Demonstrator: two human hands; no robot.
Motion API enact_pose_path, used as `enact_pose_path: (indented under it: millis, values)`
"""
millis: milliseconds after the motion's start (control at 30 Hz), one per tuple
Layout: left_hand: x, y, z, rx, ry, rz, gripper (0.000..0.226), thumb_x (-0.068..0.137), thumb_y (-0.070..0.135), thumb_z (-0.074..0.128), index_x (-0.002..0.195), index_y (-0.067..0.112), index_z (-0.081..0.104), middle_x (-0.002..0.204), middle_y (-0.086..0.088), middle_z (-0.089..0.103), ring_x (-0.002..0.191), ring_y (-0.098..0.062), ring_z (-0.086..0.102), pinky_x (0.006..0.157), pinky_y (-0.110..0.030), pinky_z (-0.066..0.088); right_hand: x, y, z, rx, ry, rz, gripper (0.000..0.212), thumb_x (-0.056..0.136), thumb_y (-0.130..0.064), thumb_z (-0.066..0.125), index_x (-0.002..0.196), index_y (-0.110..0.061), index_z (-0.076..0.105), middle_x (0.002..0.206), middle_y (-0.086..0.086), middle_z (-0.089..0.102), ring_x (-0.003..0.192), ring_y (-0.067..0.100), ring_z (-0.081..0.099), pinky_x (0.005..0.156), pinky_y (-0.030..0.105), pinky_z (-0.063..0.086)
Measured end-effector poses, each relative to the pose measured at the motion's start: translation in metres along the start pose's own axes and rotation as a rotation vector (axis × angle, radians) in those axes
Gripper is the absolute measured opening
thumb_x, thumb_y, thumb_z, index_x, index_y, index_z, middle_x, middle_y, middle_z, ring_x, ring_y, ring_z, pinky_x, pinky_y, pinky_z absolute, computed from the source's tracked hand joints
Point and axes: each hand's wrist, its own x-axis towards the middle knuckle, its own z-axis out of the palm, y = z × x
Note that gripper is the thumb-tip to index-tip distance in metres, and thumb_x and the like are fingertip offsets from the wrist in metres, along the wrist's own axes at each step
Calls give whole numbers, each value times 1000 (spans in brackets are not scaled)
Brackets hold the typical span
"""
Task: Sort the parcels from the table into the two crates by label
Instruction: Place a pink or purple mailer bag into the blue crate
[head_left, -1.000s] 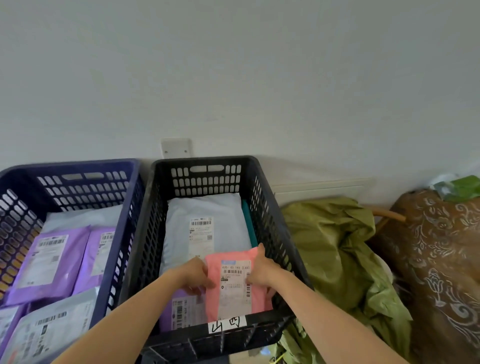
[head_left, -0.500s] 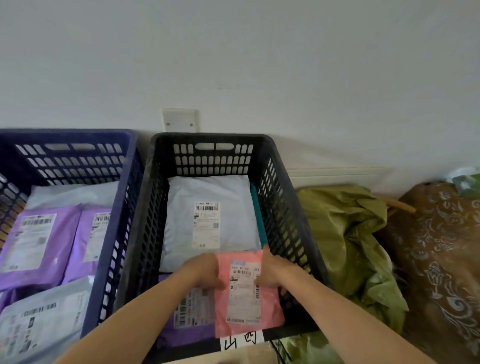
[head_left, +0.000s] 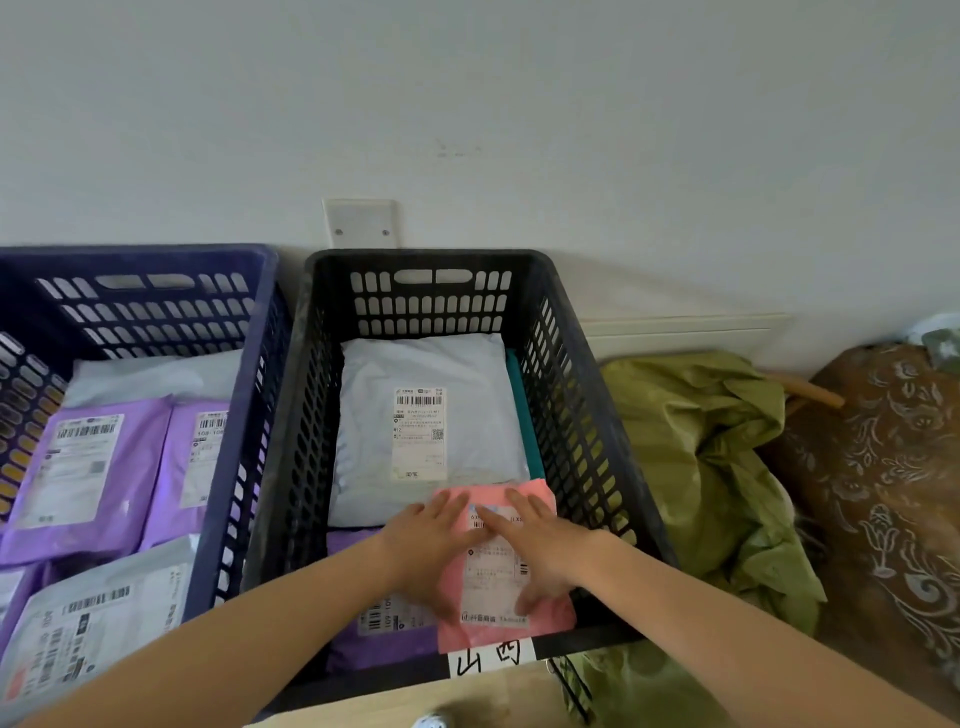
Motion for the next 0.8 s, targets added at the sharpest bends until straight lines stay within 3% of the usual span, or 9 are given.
enact_pose_path:
  millis: [267,433,600,700,800]
  values:
    - [17,14,17,75,-60,-25,127,70,73,64,148,28,-25,153,-23,-28,141,-41,-25,118,-55,-3,23,5,8,-103,-101,19,125,76,-39,79,150,-27,-22,157,14,-24,147,38,-10,119,51,10]
    - [26,15,26,130,-46,-33,126,73,67,66,148,25,-26,153,-27,-25,141,-44,-22,117,-56,-3,32,6,16,-99,-102,35,123,79,-23,77,150,-22,-24,158,13,-22,147,37,-5,118,49,15]
    - [28,13,30,100,-45,-24,126,73,65,68,148,25,-26,152,-27,-27,140,-44,-24,118,-55,-2,35,9,19,-69,-87,19,123,78,-21,78,150,-19,-23,159,13,-19,147,36,-3,119,48,16]
    - [25,12,24,49,-58,-21,121,77,58,69,148,28,-24,152,-25,-28,141,-42,-25,119,-53,-1,32,8,12,-23,-68,6,118,79,-17,77,152,-20,-17,160,12,-12,147,36,8,118,47,22]
    - [15,7,11,0,-32,-27,107,82,60,62,152,29,-14,157,-19,-21,145,-38,-17,120,-50,2,28,10,0,53,-33,-7,99,84,-15,70,154,-20,0,160,9,6,139,33,32,110,44,38]
